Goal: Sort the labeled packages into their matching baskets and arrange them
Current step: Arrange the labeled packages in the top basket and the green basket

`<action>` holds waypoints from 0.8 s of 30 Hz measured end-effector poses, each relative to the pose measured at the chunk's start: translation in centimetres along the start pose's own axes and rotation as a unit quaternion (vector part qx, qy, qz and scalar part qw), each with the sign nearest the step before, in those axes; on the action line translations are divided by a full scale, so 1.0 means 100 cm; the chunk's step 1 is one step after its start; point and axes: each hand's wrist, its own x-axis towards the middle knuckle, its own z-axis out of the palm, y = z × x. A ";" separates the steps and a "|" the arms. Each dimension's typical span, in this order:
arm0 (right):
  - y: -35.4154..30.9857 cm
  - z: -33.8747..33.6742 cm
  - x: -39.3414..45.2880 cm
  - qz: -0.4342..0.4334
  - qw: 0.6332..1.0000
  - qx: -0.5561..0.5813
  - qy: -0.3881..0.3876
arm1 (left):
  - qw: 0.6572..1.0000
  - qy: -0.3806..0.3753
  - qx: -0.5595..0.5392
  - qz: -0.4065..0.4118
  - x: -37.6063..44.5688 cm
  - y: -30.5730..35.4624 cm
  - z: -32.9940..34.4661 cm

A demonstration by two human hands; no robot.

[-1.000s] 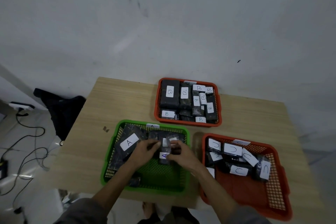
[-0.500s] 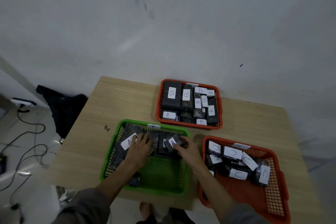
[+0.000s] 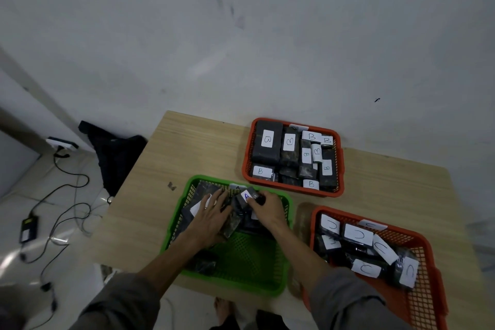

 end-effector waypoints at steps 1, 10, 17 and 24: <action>0.000 -0.002 0.001 -0.001 1.000 0.003 0.000 | 0.999 0.018 -0.033 0.000 -0.002 0.000 -0.003; -0.013 -0.013 -0.001 -0.059 0.996 0.039 0.049 | 0.750 -0.011 -0.646 -0.141 -0.014 -0.011 -0.035; -0.033 -0.019 -0.005 -0.045 0.979 0.152 -0.127 | 0.551 -0.059 -0.814 -0.174 0.008 -0.011 -0.035; -0.012 -0.041 -0.007 0.021 0.962 0.227 -0.150 | 0.693 -0.099 -0.700 -0.138 0.026 0.001 -0.033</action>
